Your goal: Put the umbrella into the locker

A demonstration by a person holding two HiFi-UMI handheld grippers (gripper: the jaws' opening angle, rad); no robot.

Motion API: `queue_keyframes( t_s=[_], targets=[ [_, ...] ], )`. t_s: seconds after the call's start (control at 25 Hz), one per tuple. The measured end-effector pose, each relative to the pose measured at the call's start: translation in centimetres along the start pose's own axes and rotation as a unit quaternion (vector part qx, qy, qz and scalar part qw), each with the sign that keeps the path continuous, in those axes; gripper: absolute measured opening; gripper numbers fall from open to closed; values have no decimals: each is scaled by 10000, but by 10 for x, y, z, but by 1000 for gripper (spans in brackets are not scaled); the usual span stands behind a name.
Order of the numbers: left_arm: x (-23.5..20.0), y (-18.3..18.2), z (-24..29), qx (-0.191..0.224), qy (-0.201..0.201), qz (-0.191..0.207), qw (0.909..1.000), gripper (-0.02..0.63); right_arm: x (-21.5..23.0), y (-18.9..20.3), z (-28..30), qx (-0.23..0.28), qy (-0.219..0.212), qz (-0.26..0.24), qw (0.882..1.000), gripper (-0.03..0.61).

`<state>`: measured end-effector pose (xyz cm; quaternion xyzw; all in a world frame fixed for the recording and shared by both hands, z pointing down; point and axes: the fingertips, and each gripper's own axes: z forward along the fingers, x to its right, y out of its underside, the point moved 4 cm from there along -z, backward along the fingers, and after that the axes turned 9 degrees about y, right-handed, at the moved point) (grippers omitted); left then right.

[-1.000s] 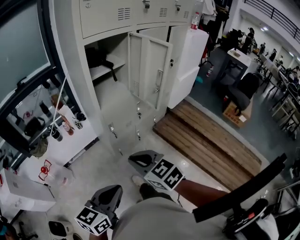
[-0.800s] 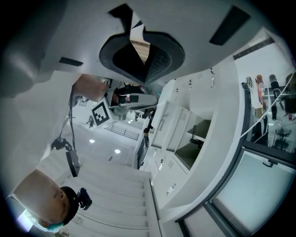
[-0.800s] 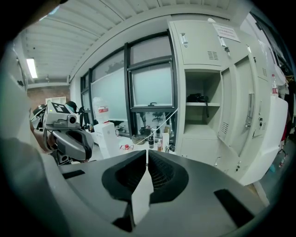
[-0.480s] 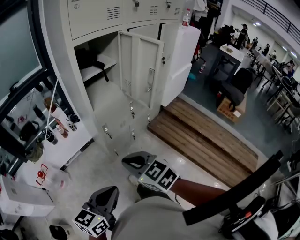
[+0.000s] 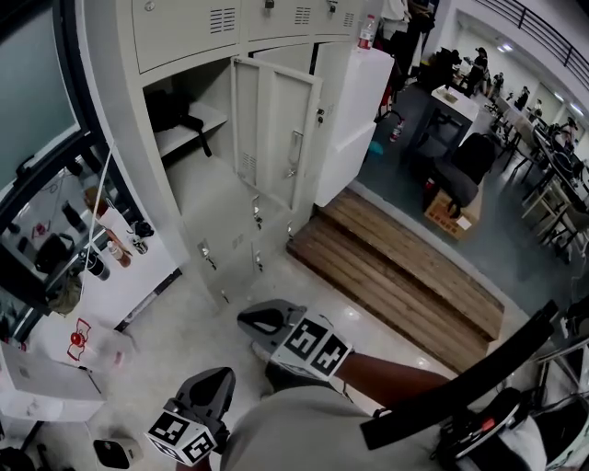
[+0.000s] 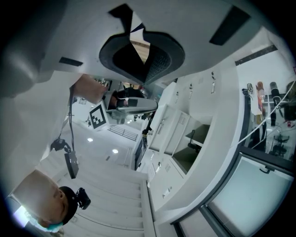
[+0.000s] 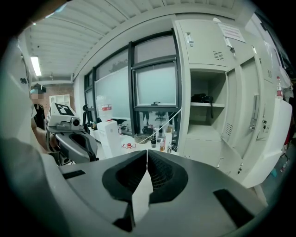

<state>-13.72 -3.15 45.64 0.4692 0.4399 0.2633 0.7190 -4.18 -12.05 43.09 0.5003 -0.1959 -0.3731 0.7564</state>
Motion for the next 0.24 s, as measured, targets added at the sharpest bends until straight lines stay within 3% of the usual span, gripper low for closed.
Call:
queue_keyframes(
  t_s=[0.24],
  targets=[
    [3, 4, 17, -101, 252, -140, 9995, 11, 10, 16, -20, -208, 188, 106, 9995, 18]
  ],
)
